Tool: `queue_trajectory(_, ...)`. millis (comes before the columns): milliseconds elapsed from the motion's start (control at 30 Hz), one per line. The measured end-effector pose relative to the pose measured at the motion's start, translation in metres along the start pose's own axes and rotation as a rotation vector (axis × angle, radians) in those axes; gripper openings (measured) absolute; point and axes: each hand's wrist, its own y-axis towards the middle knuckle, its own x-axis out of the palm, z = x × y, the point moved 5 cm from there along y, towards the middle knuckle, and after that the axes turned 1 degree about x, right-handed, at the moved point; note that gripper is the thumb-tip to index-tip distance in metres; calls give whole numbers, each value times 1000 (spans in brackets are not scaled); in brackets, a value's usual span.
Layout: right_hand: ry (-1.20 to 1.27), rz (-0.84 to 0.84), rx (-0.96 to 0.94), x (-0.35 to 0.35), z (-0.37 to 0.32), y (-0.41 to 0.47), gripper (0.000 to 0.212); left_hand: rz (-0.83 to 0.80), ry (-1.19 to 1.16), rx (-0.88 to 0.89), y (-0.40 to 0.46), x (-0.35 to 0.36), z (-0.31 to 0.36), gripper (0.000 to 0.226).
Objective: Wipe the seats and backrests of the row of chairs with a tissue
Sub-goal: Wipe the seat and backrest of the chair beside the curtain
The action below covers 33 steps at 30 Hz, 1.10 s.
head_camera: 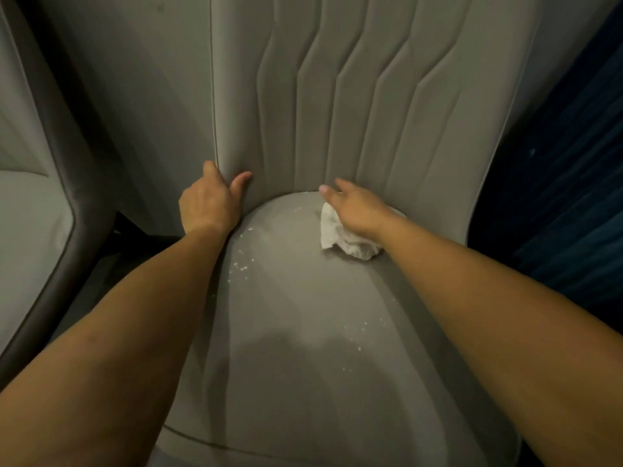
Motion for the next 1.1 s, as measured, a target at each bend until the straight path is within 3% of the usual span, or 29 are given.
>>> queue_trajectory(167, -102, 55, 4, -26, 18, 1, 49, 10, -4, 2, 1, 2, 0, 57)
queue_trajectory(233, 74, 28, 25, -27, 21, -3, 43, 10, -3, 0, 2, 3, -1, 58)
queue_trajectory(333, 423, -28, 198, -31, 21, -14, 48, 7, -8, -7, 2, 3, -1, 60)
queue_trajectory(433, 494, -98, 229, -30, 22, -19, 46, -1, -2, -9, 3, 2, -1, 59)
queue_trajectory(567, 41, 43, 87, -24, 22, -21, 41, 1, -13, -8, 2, 1, 1, 58)
queue_trajectory(667, -91, 114, 9, -18, 18, -22, 41, 1, -17, -4, 1, 2, 0, 56)
queue_trajectory(800, -505, 171, -40, -5, 12, -27, 45, 4, -4, 2, 2, 3, 0, 59)
queue_trajectory(933, -594, 194, -42, 13, 19, -26, 63, 3, -8, -4, 2, 4, 0, 59)
queue_trajectory(1100, -554, -18, 42, 47, 18, -35, 101, -5, -2, -2, 2, 6, 1, 58)
